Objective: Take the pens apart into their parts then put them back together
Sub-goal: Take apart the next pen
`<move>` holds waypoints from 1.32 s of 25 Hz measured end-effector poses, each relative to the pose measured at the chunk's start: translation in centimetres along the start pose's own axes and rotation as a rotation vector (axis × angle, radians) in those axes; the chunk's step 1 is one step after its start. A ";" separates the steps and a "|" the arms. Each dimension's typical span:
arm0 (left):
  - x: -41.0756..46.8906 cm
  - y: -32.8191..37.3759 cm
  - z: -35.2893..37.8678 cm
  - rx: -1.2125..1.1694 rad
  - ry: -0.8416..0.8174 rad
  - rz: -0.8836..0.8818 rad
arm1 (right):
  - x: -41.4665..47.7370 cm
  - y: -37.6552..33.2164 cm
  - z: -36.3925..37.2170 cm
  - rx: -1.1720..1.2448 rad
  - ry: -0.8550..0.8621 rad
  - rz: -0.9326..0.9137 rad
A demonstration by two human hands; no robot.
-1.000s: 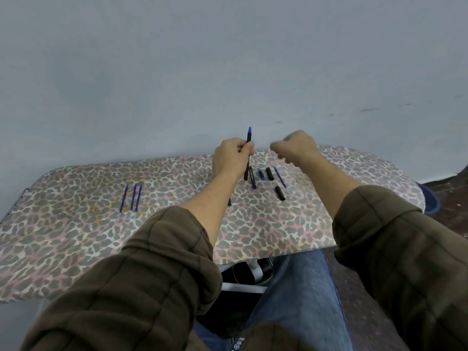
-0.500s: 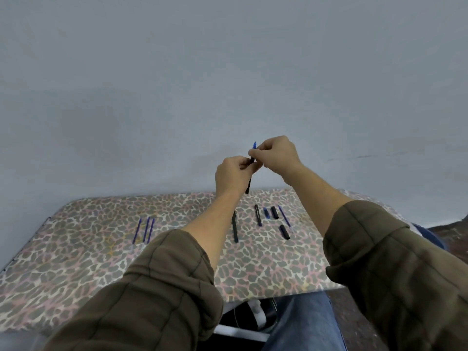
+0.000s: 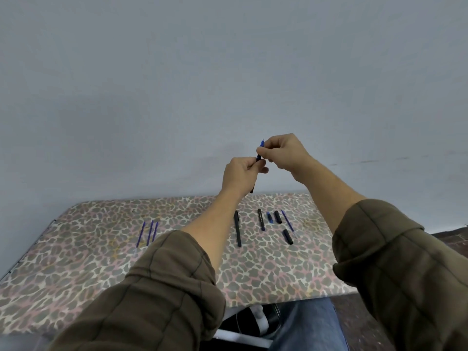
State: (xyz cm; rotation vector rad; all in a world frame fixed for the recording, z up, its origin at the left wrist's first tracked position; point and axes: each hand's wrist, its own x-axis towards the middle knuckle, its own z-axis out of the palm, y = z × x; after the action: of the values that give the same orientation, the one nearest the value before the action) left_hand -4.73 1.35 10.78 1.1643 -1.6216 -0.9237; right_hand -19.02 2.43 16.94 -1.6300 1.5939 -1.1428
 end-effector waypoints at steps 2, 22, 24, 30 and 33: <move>0.2 -0.4 0.0 -0.035 -0.038 0.005 | -0.1 0.0 -0.4 -0.023 -0.041 -0.032; 0.8 0.1 0.5 -0.112 -0.056 0.036 | 0.8 -0.6 0.4 0.154 0.002 0.014; 0.7 -0.2 0.5 -0.106 -0.062 0.031 | 0.7 -0.5 0.2 0.196 0.046 0.018; 0.5 -0.2 0.1 -0.075 0.030 -0.041 | 0.2 -0.4 0.5 0.226 0.103 -0.007; 0.6 -0.2 -0.1 -0.052 0.116 -0.024 | 0.2 -0.4 0.8 0.222 0.104 -0.034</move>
State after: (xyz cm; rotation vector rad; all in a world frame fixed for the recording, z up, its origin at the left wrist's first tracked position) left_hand -4.68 0.69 10.80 1.1819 -1.4861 -0.8915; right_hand -18.14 2.16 17.00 -1.4795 1.4481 -1.3889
